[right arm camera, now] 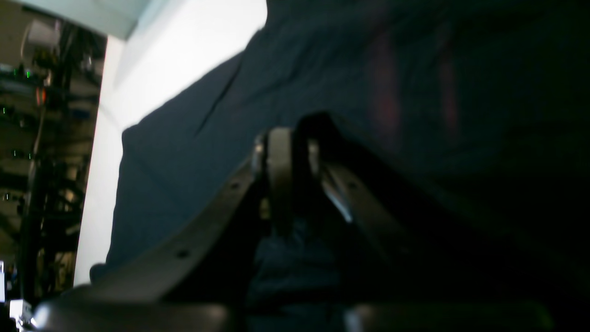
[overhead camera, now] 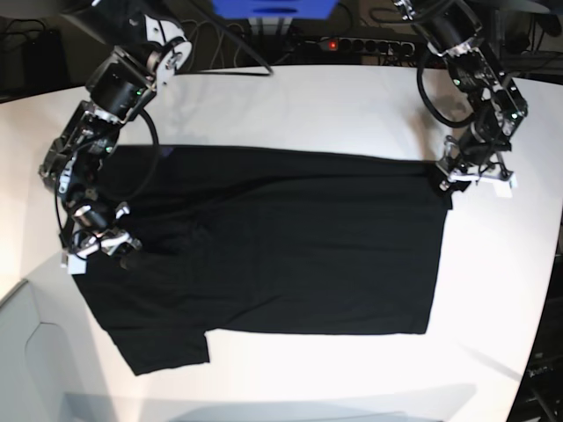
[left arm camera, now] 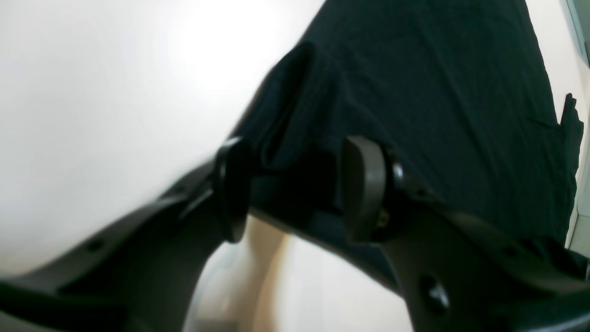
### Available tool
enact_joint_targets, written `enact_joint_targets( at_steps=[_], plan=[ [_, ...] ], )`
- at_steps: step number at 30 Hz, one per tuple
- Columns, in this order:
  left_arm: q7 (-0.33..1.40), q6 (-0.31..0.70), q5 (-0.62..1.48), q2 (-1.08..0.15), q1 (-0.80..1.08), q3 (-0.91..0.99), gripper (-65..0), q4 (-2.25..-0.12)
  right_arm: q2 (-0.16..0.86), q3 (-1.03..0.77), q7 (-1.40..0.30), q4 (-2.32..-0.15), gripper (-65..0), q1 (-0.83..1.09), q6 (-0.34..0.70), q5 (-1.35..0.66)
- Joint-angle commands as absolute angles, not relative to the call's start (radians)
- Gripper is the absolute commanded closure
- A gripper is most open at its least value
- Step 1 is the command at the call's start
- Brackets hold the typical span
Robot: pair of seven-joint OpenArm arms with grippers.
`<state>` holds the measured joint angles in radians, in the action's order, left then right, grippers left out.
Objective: Fold the T-shirt properly
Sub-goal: 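Grasp the shirt side below the shoulder with the right gripper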
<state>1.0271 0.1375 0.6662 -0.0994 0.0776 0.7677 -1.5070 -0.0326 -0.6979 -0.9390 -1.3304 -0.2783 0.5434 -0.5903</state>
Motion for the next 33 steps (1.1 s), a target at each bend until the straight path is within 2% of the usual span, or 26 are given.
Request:
enact_joint_targets(
  at_steps=[1,7,14,22,28,33],
  plan=[
    [1.02,0.14,0.682,-0.111,0.071,0.769,-30.2,-1.521,-0.027,-0.696,-0.914,-1.346,-9.1,-0.297,0.547,-0.616],
    [1.02,0.142,0.682,-0.111,0.071,0.768,-30.2,-1.521,-0.027,-0.711,-0.912,-1.346,-15.4,-0.298,0.545,-0.616],
    [1.02,0.143,0.682,-0.111,0.071,0.768,-30.2,-1.521,-0.031,-0.806,-0.947,-1.346,-26.7,-0.305,0.545,-0.618],
    [1.023,0.145,0.684,-0.111,0.071,0.768,-30.2,-1.547,-0.03,-0.826,-1.032,-1.466,-27.2,-0.246,0.552,-0.67],
    [1.02,0.145,0.684,-0.11,0.104,0.762,-30.2,-1.698,-0.028,-0.826,-1.027,-1.624,-27.1,-0.136,0.552,-0.705],
    [1.023,0.145,0.671,-0.084,0.097,0.76,-30.2,-1.788,-0.024,-0.825,-1.027,-1.644,-27.1,-0.093,0.552,-0.702]
  ],
)
